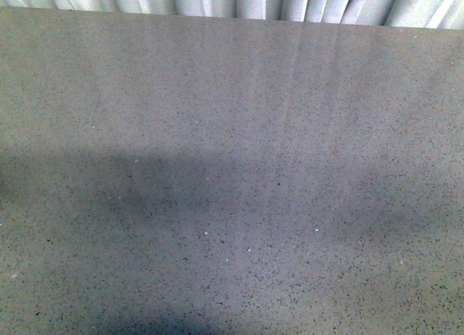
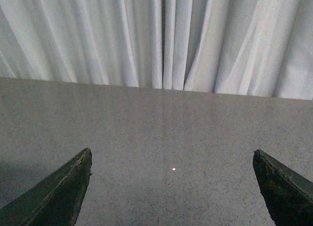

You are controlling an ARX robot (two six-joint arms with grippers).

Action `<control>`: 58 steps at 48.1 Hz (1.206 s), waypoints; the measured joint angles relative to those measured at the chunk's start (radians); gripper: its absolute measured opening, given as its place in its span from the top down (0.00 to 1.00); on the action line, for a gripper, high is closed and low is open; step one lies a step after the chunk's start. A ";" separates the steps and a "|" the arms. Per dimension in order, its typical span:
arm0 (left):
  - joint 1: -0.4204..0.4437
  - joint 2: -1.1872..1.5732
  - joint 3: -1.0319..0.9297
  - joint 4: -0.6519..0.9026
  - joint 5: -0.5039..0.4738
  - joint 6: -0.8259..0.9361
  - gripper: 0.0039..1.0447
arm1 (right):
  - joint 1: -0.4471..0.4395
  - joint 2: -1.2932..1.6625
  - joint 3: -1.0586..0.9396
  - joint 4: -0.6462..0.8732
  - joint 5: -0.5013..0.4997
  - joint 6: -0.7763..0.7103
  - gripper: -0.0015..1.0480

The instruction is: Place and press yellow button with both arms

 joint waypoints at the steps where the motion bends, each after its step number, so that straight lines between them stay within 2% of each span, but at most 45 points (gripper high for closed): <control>1: 0.009 0.042 0.002 0.036 -0.006 0.004 0.09 | 0.000 0.000 0.000 0.000 0.000 0.000 0.09; 9: 0.101 0.401 0.030 0.286 -0.042 0.033 0.09 | 0.000 0.000 0.000 0.000 0.000 0.000 0.09; 30: 0.252 0.676 0.067 0.449 -0.013 0.095 0.09 | 0.000 0.000 0.000 0.000 0.000 0.000 0.09; 58: 0.281 0.854 0.059 0.569 -0.023 0.139 0.09 | 0.000 0.000 0.000 0.000 0.000 0.000 0.09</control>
